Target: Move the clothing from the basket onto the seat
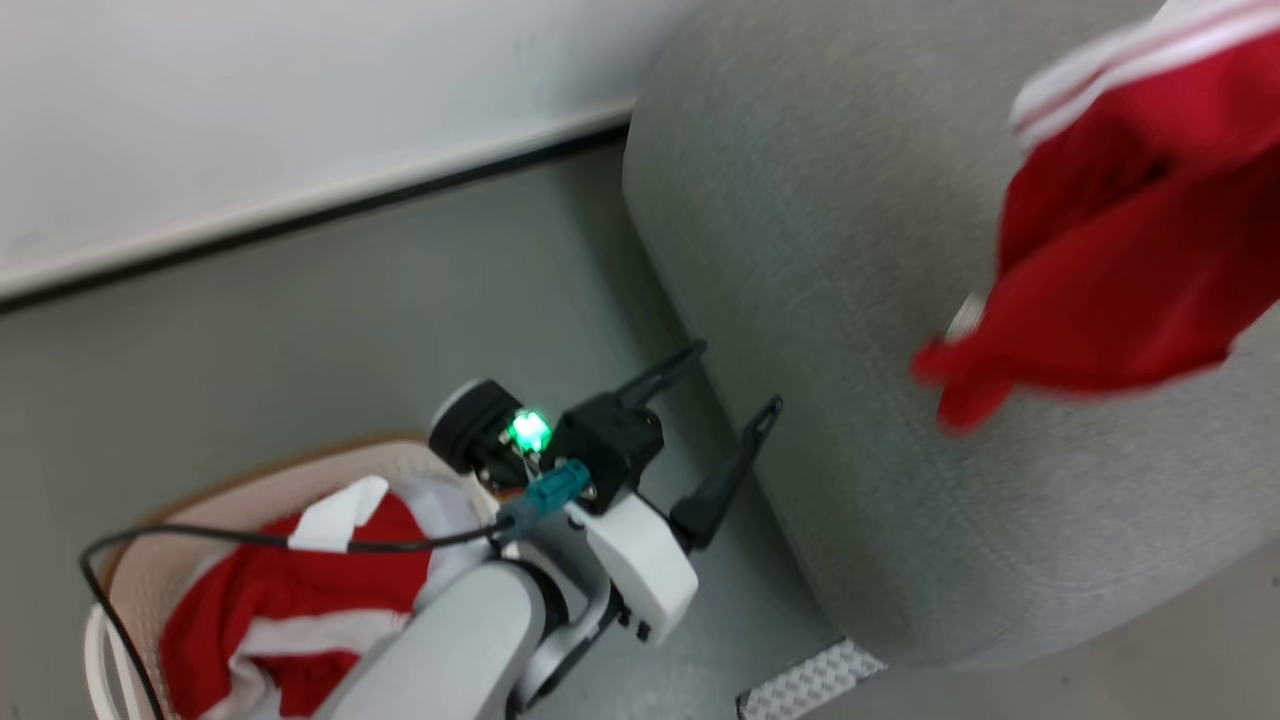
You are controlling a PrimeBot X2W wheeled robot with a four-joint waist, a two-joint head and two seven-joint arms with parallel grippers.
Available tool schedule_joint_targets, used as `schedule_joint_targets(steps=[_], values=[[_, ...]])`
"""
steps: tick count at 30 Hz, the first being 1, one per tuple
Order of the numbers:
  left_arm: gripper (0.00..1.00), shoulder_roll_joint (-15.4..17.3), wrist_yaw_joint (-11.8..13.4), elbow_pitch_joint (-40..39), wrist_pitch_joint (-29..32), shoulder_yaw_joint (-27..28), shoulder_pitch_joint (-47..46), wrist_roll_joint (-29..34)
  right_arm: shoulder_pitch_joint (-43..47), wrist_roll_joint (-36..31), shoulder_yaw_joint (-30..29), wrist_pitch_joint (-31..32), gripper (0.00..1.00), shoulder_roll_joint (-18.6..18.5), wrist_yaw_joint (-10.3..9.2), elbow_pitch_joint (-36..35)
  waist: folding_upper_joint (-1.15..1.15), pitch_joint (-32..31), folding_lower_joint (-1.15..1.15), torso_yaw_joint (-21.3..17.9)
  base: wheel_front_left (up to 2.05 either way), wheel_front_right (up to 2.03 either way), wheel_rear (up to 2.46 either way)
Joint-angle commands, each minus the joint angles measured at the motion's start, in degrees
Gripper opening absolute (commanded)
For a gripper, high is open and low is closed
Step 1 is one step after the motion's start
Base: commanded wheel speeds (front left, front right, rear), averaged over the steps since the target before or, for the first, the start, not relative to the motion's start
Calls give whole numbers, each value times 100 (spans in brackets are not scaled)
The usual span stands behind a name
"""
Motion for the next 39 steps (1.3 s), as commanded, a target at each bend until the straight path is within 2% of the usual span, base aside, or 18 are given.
schedule_joint_targets(steps=[1,3,8,14,18,21,24,27,28,29,30,35,39], values=[[100,77,-26,-26,41,29,-157,63,-372,-52,-186,-7,0,-1,1,197,0,658,-1,342,0,0,0],[100,127,-59,-50,86,23,-364,124,-941,-131,-452,19,0,-27,1,573,0,927,-1,453,0,0,0],[100,92,-141,-70,139,-92,-844,237,-2218,-524,-1209,105,0,-435,1,1664,0,1494,-1,840,0,0,0],[100,0,-179,-72,179,-193,-1271,299,-3059,-1047,-1745,195,0,-755,1,2912,0,2043,-1,1224,0,0,0],[100,-15,-114,-118,235,-197,-1405,334,-3157,-1266,-1975,-7,0,-644,1,3679,0,2372,-1,1352,0,0,0],[100,27,-71,-142,285,-207,-1407,362,-3037,-1427,-2051,-187,0,-422,1,4245,0,2545,-1,1390,0,0,0],[100,89,-24,-142,287,-209,-1294,377,-2929,-1497,-2130,-347,0,-172,1,4686,0,2574,-1,1383,0,0,0],[100,138,24,-157,305,-208,-1195,347,-2869,-1634,-2104,-420,0,-76,1,5019,0,2531,-1,1363,0,0,0],[100,173,51,-154,300,-188,-1156,325,-2858,-1683,-2071,-432,5,-10,1,5099,0,2500,-1,1339,0,0,0],[100,212,64,-153,298,-155,-1119,304,-2855,-1732,-2023,-429,24,76,1,5137,0,2457,-1,1302,0,0,0],[100,243,107,-158,296,-122,-1089,285,-2867,-1751,-1984,-448,100,126,1,5145,0,2411,-1,1256,0,0,0],[100,357,232,-123,175,16,-866,161,-2566,-1862,-1655,-532,100,275,1,4839,0,1961,-1,1043,0,0,0],[100,403,357,41,-77,135,-555,33,-1955,-1845,-1300,-586,100,296,1,4260,0,1297,-1,984,0,0,0]])
